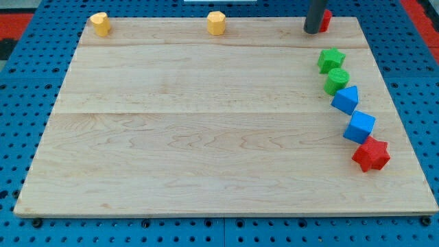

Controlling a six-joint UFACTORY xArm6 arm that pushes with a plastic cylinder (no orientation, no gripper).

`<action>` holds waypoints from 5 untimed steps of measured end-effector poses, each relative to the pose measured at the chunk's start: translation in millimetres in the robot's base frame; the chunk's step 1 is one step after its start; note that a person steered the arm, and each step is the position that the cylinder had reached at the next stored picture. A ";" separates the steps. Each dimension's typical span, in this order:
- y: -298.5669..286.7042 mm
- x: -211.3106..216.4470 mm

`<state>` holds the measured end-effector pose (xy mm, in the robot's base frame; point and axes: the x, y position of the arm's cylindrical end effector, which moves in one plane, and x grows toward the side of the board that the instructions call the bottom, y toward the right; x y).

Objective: Point at the red star

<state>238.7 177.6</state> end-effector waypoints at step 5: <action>-117.6 61.3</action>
<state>300.0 60.0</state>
